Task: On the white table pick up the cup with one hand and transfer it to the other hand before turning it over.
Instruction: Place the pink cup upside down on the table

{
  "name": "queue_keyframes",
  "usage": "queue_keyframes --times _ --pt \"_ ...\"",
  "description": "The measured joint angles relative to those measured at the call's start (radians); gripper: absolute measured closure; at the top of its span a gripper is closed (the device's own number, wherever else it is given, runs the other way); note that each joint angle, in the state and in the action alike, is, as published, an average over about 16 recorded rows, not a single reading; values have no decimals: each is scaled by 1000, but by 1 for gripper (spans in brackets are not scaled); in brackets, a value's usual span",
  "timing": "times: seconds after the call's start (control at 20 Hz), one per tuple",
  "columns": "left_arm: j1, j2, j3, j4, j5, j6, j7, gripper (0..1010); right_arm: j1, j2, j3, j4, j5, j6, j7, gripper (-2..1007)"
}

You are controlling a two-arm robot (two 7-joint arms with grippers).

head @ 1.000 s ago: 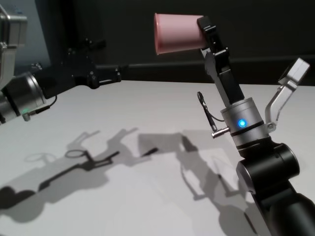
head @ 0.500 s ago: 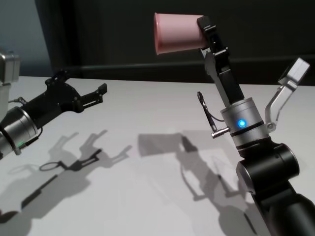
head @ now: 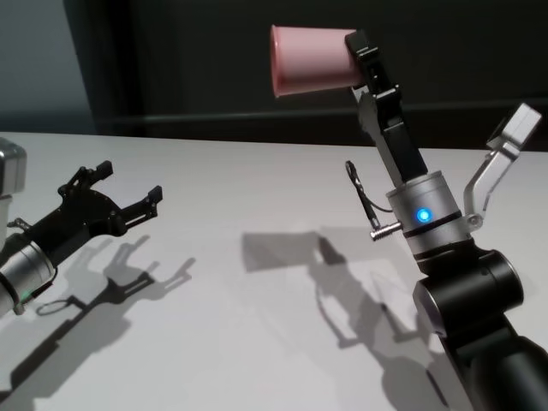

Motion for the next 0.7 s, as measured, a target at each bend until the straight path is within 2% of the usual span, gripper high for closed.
queue_keyframes --times 0.3,0.7 --pt "47 -5 -21 7 8 -8 28 7 0 0 0 0 0 0 0 283" --pt "71 -15 -39 10 16 -12 34 7 0 0 0 0 0 0 0 283"
